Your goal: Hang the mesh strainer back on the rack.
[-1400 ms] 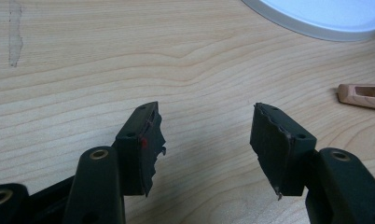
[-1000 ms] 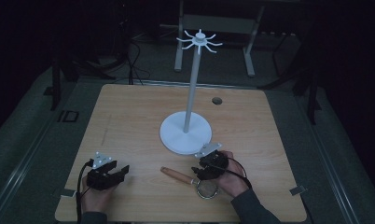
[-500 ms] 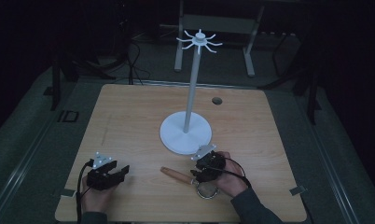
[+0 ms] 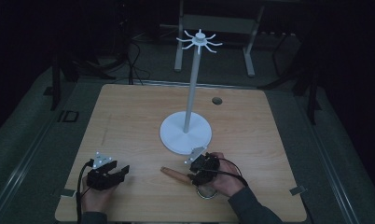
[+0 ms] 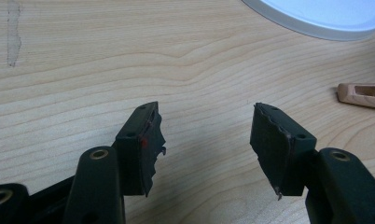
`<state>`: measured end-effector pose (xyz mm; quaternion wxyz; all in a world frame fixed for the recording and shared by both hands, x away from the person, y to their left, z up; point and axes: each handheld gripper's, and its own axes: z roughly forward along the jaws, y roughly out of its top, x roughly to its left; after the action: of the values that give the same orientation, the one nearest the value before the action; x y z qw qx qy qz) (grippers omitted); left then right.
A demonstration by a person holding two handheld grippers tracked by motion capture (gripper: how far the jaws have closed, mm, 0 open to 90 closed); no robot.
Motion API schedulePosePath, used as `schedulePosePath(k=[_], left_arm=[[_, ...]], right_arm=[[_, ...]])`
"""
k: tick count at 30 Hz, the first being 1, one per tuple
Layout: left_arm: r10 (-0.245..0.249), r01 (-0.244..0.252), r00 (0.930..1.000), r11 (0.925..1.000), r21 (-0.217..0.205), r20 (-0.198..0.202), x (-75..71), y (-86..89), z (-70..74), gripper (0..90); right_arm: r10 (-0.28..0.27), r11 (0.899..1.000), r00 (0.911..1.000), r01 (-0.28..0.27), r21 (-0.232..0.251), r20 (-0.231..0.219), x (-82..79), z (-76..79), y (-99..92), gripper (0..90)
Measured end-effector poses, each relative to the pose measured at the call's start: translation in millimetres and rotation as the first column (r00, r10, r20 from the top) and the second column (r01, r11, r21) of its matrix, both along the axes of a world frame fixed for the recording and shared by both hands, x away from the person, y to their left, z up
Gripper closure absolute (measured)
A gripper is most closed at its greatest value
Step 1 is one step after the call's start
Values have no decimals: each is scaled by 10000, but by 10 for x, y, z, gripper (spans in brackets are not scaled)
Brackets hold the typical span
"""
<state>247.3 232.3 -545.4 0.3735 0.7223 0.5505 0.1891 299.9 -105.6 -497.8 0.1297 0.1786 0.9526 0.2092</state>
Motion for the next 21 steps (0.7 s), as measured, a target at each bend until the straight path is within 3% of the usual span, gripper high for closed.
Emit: schedulePosePath(k=[14, 21], left_arm=[[20, -20, 10000, 10000, -37, 3, -1, 3, 2, 430], [9, -9, 10000, 10000, -29, -1, 0, 2, 1, 430]], right_arm=[[526, 9963, 9977, -554, -652, -432, -40, -89, 199, 390], [898, 9896, 9924, -984, -1046, -838, -50, -159, 306, 491]])
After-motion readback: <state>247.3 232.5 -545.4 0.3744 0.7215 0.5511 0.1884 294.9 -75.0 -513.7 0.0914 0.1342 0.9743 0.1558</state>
